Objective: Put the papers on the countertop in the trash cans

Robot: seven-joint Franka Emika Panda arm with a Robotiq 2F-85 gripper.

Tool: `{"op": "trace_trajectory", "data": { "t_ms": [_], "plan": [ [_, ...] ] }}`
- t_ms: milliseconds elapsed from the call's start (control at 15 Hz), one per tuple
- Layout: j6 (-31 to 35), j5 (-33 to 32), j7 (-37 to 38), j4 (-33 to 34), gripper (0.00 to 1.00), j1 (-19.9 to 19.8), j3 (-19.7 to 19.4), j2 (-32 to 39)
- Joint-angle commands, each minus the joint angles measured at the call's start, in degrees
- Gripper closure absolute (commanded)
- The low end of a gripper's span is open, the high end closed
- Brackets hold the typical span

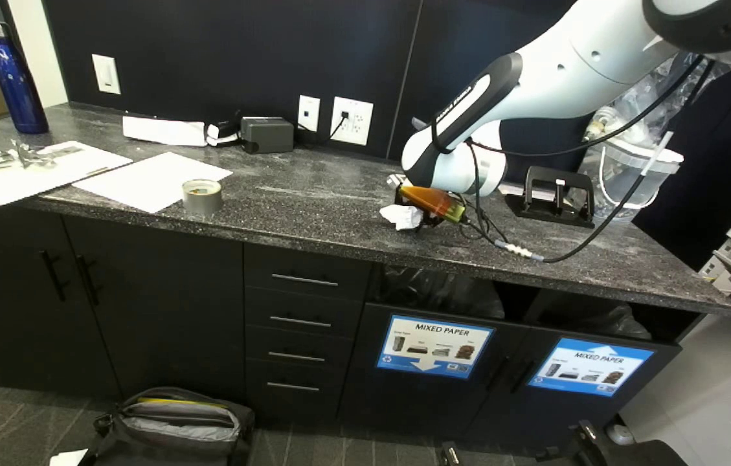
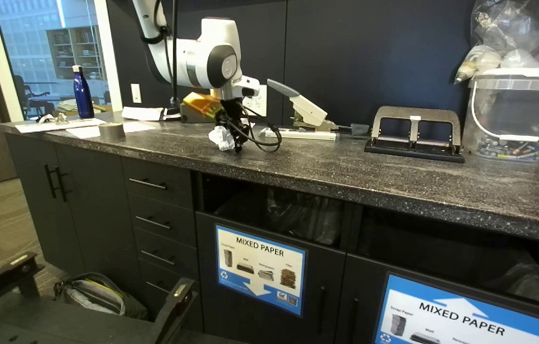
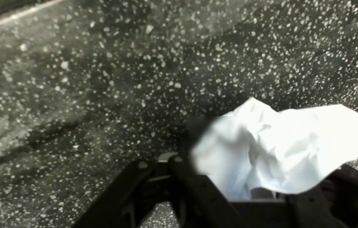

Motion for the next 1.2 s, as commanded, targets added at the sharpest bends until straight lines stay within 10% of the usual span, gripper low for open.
{"op": "trace_trajectory", "data": {
  "t_ms": [0,533,1133],
  "plan": [
    [-1.9,-0.6,-1.6,0.1,0.77,1.5,-3.1,-0.4],
    [-13.9,-8.4,-11.9,-18.8,0.92,0.3,-4.0,-13.2],
    [-2.0,-16.4,-14.9,-35.0,0.92,0.9,-6.3,-15.7]
  ]
}}
